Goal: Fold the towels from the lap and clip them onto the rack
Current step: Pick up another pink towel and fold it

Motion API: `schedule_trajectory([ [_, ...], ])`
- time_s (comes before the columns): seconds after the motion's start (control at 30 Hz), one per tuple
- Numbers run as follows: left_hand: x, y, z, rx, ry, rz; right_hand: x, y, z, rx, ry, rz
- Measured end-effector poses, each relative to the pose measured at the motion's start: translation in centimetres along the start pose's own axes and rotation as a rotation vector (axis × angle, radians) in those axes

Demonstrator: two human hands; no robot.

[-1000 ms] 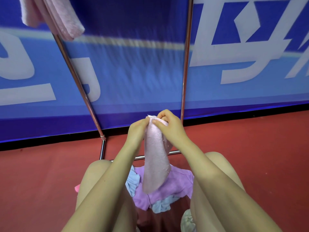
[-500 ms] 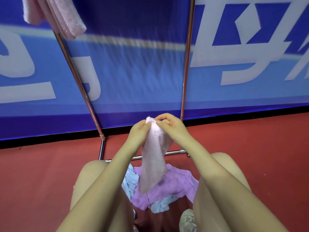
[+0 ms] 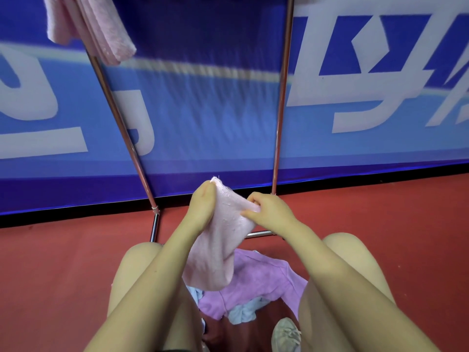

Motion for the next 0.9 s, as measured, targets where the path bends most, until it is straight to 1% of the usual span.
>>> schedule_trajectory([
  [0.07,-0.2,-0.2,-0.3,0.025,-0.094,0.130,-0.6,1.0,0.1,-0.137,-0.048,-0.015],
  [0.13,-0.2,-0.5,-0.6,0.074,-0.166,0.225,-0.9,1.9,0.1,-0.273,-0.011,-0.026],
  [0.2,-0.1,-0.5,-0.6,0.107,-0.179,0.254,-0.8,2.8,0.1,-0.375,0.027,0.034],
  [0.23,-0.1,-0.4,-0.4,0.105,-0.183,0.256,-0.9,3.1,0.0,-0.386,0.023,0.114],
  [0.27,-0.2,-0.2,-0.3,0.086,-0.192,0.247,-1.1,3.3,0.0,-0.361,0.001,0.220],
  [0.33,-0.6,0.3,-0.2,0.006,-0.229,0.202,-1.5,3.0,0.1,-0.235,-0.061,0.410],
  [0.37,-0.8,0.5,-0.3,-0.041,-0.255,0.186,-1.5,2.9,0.1,-0.192,-0.073,0.435],
  [0.4,-1.1,0.7,-0.4,-0.086,-0.279,0.180,-1.4,3.0,0.0,-0.183,-0.067,0.432],
  [0.43,-1.2,0.9,-0.5,-0.129,-0.299,0.176,-1.2,3.1,-0.1,-0.201,-0.051,0.449],
  [0.53,-1.8,1.5,-0.4,-0.220,-0.350,0.135,-0.4,4.5,-0.7,-0.346,0.022,0.598],
  [0.6,-1.8,1.6,-0.2,-0.226,-0.355,0.098,-0.5,5.1,-0.8,-0.381,0.035,0.654],
  [0.7,-1.3,1.3,0.1,-0.201,-0.313,0.090,-1.7,4.6,-0.2,-0.335,-0.059,0.675],
  [0.77,-1.0,1.1,0.3,-0.187,-0.290,0.084,-2.3,4.3,0.1,-0.338,-0.110,0.703],
  [0.9,-0.8,0.9,0.2,-0.180,-0.256,0.053,-2.5,4.0,0.2,-0.354,-0.143,0.720],
])
Point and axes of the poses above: each hand's wrist, its own z-axis towards the middle knuckle, its own y-axis out of the back of the hand, x = y × z, the point moved 6 cm from there along z, towards the middle knuckle, and after that the axes turned 1 degree about -z, right-handed, at the moved point
